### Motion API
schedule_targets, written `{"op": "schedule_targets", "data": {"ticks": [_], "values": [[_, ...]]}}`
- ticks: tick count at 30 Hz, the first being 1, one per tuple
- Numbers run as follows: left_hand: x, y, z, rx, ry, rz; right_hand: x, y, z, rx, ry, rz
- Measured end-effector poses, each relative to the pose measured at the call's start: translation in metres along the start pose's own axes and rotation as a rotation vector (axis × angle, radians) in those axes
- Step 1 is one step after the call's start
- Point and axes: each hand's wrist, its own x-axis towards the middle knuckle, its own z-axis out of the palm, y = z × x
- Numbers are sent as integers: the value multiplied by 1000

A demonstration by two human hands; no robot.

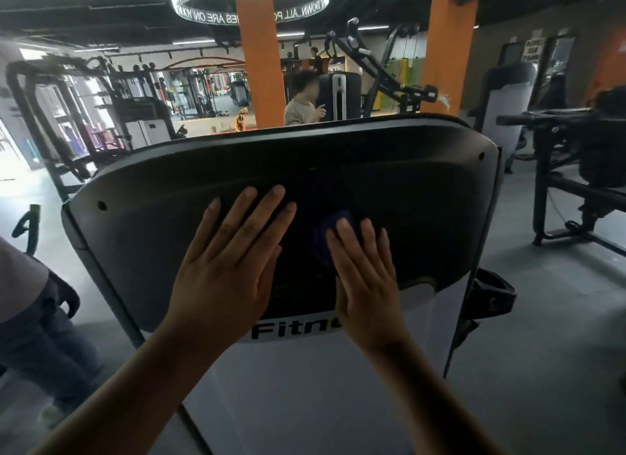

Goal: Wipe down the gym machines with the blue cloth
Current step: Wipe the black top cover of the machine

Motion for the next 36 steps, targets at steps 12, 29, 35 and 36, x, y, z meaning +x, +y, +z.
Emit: {"op": "schedule_targets", "data": {"ticks": [12,29,35,36], "values": [[-32,-43,-11,-79,-31,-9,10,-61,23,-50,-1,61],[-56,-73,-9,-165,-1,-14,10,-62,16,-128,68,314],[-55,-72,-7,-191,2,-24,18,-97,31,-81,95,390],[-55,-73,-6,-191,-2,-18,16,-108,37,-87,7,245]]}}
